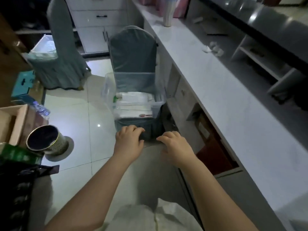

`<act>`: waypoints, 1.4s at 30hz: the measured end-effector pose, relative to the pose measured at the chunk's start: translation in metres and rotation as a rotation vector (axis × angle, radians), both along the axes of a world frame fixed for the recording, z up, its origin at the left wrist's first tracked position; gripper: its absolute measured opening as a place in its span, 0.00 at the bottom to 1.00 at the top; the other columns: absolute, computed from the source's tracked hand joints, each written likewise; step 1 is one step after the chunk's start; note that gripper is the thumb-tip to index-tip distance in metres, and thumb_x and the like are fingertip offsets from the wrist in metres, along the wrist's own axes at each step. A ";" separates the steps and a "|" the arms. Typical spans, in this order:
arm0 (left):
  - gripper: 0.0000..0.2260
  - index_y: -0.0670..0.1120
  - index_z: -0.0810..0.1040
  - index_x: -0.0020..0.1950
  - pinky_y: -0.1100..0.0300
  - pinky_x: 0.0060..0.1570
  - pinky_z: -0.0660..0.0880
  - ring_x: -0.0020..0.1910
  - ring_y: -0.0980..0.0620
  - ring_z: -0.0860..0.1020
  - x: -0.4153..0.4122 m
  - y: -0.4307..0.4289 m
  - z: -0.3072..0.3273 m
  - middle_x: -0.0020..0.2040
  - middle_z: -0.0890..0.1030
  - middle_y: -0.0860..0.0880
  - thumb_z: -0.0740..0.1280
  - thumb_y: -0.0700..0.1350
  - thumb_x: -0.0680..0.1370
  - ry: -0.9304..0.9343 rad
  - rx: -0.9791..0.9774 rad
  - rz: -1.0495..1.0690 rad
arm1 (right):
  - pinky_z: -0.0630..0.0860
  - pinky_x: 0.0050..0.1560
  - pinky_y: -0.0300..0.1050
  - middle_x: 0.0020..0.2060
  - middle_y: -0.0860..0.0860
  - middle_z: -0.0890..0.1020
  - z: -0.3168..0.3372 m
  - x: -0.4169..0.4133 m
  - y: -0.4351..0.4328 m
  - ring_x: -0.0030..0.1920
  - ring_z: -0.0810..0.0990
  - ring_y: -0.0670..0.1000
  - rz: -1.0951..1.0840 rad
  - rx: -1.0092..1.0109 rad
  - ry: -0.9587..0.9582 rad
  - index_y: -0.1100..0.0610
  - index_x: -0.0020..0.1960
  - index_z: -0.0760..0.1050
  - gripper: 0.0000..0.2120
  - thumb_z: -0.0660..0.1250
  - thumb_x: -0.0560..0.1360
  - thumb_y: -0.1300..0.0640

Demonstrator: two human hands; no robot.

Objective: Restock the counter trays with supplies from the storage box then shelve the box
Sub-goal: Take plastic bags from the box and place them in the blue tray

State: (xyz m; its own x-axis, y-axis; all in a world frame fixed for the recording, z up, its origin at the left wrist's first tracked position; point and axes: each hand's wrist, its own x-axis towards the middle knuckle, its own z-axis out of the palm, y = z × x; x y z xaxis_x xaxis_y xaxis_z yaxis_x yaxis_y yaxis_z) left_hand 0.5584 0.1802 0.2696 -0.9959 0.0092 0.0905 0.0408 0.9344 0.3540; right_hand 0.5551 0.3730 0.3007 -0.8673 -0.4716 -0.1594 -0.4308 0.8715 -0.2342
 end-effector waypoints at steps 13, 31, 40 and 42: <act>0.16 0.53 0.75 0.62 0.50 0.56 0.67 0.58 0.46 0.71 -0.186 -0.093 -0.040 0.59 0.77 0.49 0.66 0.47 0.74 -0.073 0.035 0.201 | 0.70 0.61 0.50 0.63 0.50 0.75 -0.032 -0.230 -0.058 0.63 0.70 0.55 0.036 -0.087 -0.050 0.51 0.66 0.73 0.22 0.70 0.73 0.51; 0.23 0.54 0.66 0.70 0.52 0.59 0.62 0.64 0.46 0.66 -0.447 -0.167 -0.148 0.66 0.70 0.49 0.64 0.49 0.75 -0.604 -0.013 0.100 | 0.68 0.65 0.55 0.67 0.54 0.70 -0.170 -0.517 -0.145 0.68 0.65 0.58 0.087 0.139 -0.562 0.51 0.69 0.67 0.24 0.67 0.74 0.53; 0.21 0.53 0.64 0.72 0.48 0.61 0.65 0.66 0.44 0.67 -0.552 -0.179 -0.237 0.70 0.69 0.47 0.60 0.46 0.78 -0.699 0.021 -0.060 | 0.69 0.64 0.53 0.68 0.54 0.71 -0.245 -0.565 -0.165 0.66 0.67 0.57 -0.183 0.066 -0.657 0.52 0.70 0.67 0.24 0.65 0.75 0.58; 0.24 0.53 0.63 0.73 0.45 0.65 0.61 0.69 0.44 0.64 -0.574 -0.174 -0.258 0.72 0.67 0.48 0.61 0.46 0.77 -0.702 0.005 -0.078 | 0.69 0.64 0.53 0.68 0.54 0.71 -0.263 -0.586 -0.164 0.67 0.67 0.58 -0.213 0.062 -0.647 0.51 0.70 0.67 0.24 0.65 0.75 0.58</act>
State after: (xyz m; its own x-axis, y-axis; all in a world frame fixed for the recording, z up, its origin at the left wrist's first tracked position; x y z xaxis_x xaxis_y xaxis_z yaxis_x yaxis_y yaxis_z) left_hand -0.0151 0.0064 0.0117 -0.8156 0.0840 -0.5724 -0.1318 0.9364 0.3252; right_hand -0.0307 0.2092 0.0373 -0.6614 -0.2747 -0.6979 -0.0386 0.9418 -0.3341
